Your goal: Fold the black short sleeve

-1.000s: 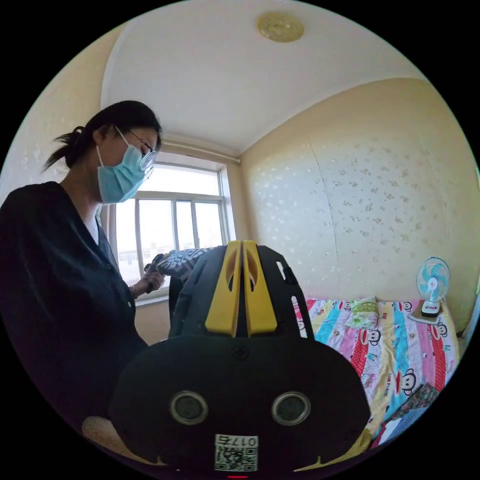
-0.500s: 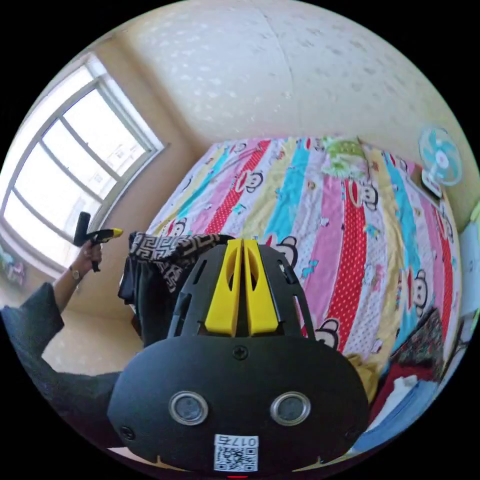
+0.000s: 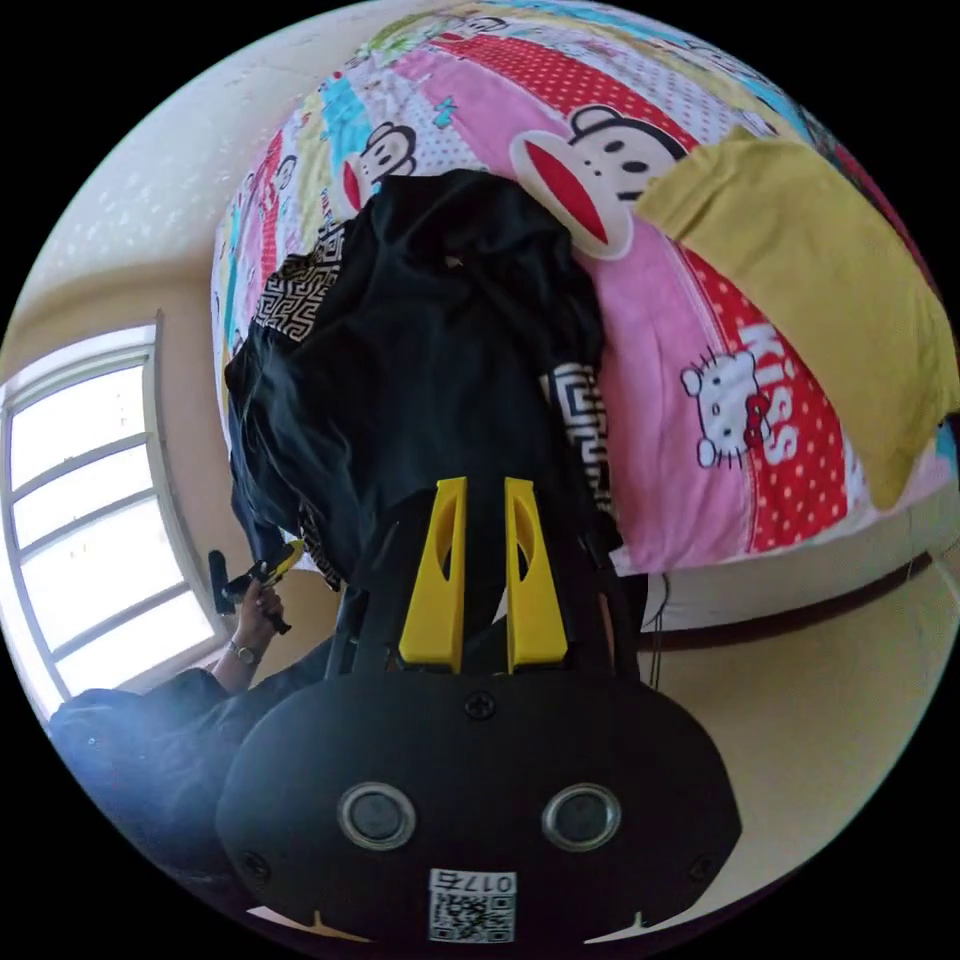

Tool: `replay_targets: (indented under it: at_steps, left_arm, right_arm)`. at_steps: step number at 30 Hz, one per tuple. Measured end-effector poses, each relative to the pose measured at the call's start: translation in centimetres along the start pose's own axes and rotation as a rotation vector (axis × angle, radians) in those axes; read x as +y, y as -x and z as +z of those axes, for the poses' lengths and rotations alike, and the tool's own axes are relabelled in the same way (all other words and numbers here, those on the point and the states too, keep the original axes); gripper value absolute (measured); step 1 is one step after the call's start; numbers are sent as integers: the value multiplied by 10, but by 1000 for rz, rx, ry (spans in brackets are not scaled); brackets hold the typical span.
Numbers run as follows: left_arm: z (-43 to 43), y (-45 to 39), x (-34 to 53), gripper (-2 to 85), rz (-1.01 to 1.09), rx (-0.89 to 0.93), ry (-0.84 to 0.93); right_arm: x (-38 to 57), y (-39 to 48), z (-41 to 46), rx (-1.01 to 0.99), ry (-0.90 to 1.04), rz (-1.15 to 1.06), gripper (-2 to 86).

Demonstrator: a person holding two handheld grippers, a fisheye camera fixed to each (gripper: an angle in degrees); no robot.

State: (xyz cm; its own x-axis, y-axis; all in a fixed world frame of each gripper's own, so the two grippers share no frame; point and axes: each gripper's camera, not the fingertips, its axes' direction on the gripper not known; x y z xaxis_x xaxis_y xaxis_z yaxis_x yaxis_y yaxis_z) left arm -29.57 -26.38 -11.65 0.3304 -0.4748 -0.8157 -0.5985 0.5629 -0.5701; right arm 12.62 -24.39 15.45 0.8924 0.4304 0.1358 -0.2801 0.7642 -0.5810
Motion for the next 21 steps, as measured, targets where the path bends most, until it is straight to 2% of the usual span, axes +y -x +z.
replay_targets:
  at_steps: [4, 6, 12, 14, 16, 21]
  left_arm:
    - [-55, 23, -7, 16, 101, 22, -34]
    - [-126, 55, -3, 10, 91, -33, -115]
    - [-263, 170, 47, 6, -181, -89, -323]
    - [-285, 180, 70, 7, -230, -132, -361]
    - [-292, 175, 89, 9, -224, -128, -378]
    - [-239, 115, 110, 6, -56, -33, -252]
  right_arm:
    - [5, -31, -26, 7, -34, 101, 65]
    - [1, -42, -41, 3, -68, 124, 66]
    - [-47, -73, -71, 45, -140, 137, 80]
    - [-67, -84, -64, 48, -113, 128, 83]
    - [-94, -100, -42, 56, -2, 111, 81]
    - [-131, -113, -62, 163, 209, 3, 34]
